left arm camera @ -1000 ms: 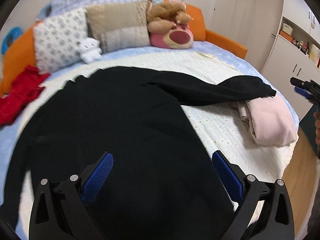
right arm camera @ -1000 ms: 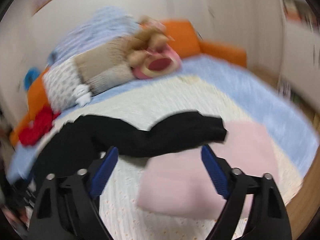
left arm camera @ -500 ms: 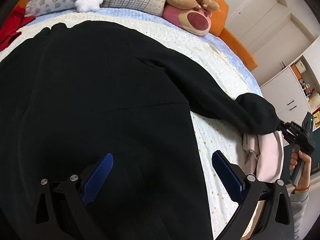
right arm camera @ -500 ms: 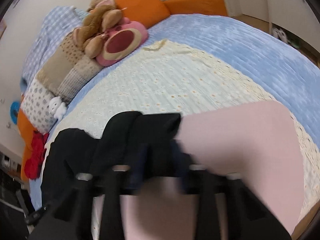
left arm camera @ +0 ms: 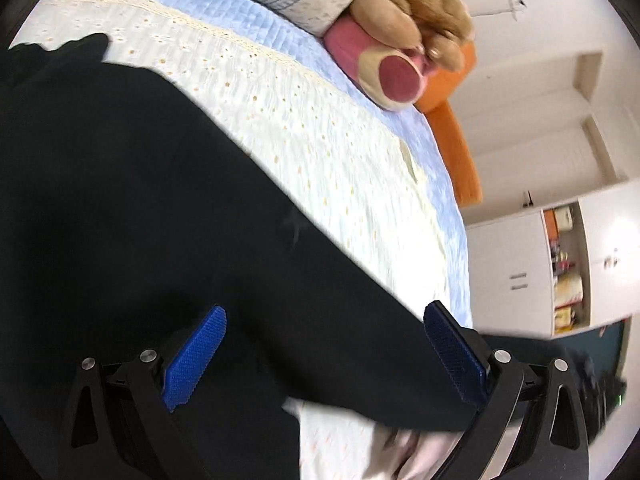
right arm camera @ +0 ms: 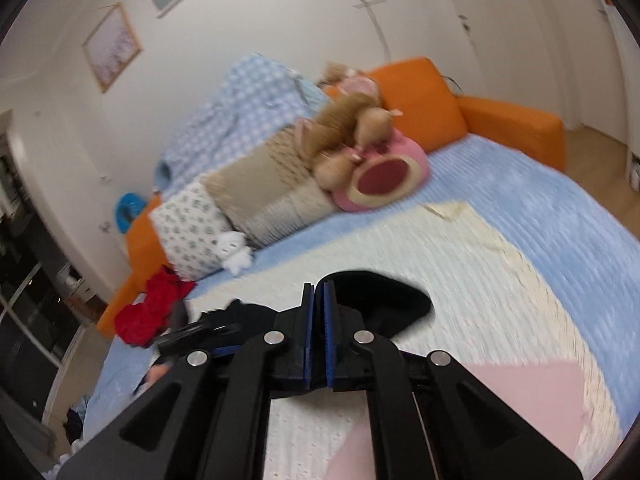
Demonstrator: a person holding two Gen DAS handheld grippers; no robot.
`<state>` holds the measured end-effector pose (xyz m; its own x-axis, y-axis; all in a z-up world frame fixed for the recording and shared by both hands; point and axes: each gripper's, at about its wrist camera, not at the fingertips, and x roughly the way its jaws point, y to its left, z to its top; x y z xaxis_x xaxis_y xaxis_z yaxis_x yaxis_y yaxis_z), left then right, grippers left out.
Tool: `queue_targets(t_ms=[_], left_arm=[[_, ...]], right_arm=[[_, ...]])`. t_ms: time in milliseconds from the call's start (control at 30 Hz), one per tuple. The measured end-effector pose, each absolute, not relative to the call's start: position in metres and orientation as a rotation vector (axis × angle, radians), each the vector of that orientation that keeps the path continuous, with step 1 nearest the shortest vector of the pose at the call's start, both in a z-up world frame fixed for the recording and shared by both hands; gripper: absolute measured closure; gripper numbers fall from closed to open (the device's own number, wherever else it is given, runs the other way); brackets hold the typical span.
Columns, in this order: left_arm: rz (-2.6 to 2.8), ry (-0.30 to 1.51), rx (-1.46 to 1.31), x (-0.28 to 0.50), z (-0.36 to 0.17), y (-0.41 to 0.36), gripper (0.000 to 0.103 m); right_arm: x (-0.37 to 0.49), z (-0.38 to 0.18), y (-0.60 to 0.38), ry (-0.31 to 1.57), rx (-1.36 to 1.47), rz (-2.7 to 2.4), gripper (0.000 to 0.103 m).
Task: Fold large clothes
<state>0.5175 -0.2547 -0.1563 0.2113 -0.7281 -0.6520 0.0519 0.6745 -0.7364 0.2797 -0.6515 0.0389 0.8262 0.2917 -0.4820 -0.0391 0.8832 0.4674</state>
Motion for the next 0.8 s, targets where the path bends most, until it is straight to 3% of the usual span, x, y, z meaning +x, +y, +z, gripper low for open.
queue_targets(t_ms=[267,367,600,800], left_arm=[[-0.548,1.440,-0.599,0.572,-0.216,-0.308,0.003],[-0.549,1.403,-0.563,0.573,-0.224,-0.314,0.003],[-0.602,1.329,-0.796,0.586,-0.211,-0.271,0.003],[-0.701,1.285,-0.861,0.583,-0.196,-0.244,0.003]], right_arm=[[0.282,0.057,-0.627,0.543,0.379,0.279,0.100],[0.276,0.042,-0.618,0.547,0.415,0.363,0.100],[0.220,0.061,-0.538,0.466,0.440,0.786,0.100],[0.158,0.069,-0.405,0.515,0.216,1.179,0.100]])
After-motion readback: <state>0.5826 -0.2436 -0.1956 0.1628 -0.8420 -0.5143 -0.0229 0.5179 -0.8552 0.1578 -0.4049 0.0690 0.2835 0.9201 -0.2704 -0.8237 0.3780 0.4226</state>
